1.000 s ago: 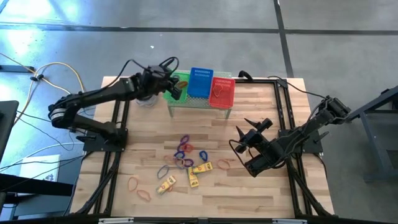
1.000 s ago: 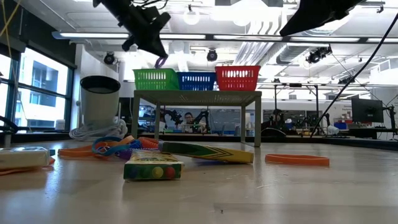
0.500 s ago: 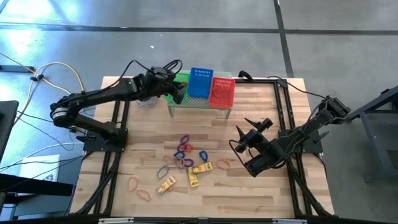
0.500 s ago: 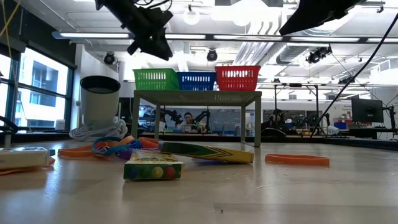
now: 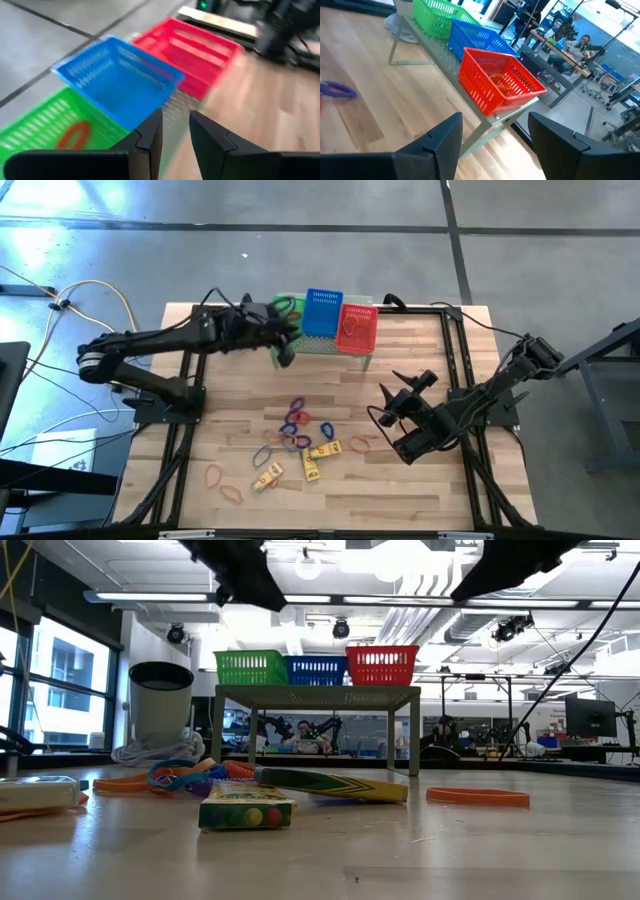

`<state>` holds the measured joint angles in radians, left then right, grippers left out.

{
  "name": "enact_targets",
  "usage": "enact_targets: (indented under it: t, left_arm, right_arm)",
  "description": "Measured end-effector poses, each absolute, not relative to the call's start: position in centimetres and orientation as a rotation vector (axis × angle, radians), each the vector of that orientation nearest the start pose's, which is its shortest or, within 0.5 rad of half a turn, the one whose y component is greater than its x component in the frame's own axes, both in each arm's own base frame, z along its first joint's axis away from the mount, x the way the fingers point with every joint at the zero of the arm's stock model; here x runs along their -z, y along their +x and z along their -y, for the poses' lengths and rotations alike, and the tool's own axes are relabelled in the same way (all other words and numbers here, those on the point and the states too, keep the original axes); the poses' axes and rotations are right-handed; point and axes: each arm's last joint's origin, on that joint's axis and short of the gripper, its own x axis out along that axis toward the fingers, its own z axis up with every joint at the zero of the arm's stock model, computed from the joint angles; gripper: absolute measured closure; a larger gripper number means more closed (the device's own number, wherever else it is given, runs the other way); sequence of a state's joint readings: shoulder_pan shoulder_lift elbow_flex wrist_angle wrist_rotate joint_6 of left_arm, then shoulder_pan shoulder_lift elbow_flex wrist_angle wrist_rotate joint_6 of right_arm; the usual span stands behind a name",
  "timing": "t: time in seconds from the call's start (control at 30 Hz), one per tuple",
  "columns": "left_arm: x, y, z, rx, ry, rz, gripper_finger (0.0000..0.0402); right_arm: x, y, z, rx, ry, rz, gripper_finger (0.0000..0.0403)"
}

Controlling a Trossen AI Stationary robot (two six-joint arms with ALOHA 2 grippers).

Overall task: Pick & Place Office Desk Supplies
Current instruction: Put the orange rubber band into the red bin on the shelf

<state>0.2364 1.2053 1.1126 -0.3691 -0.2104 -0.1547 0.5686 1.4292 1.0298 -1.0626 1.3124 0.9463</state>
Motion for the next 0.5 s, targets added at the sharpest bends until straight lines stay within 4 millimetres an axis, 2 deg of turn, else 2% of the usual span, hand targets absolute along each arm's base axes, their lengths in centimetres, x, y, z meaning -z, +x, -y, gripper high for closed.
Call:
enact_targets:
  t: [0.2, 0.3, 0.4, 0.5]
  left_arm:
    - [-33.9, 24.0, -2.9, -0.346, -0.125, -0.576, 0.0309]
    - [-33.4, 23.0, -1.4, -0.31, -0.156, -0.67, 0.0309]
    - [-32.1, 22.2, 0.1, -0.323, -0.209, -0.783, 0.0309]
    - [-29.9, 21.8, 1.6, -0.367, -0.225, -0.835, 0.0309]
  right_arm:
    - [-24.6, 22.0, -10.9, 0.753, -0.382, -0.663, 0.0188]
    - [-24.3, 22.3, -11.3, 0.659, -0.294, -0.752, 0.0188]
    - [-24.0, 22.7, -11.4, 0.561, -0.205, -0.846, 0.0188]
    - [-23.8, 23.1, -11.4, 0.464, -0.084, -0.941, 0.0188]
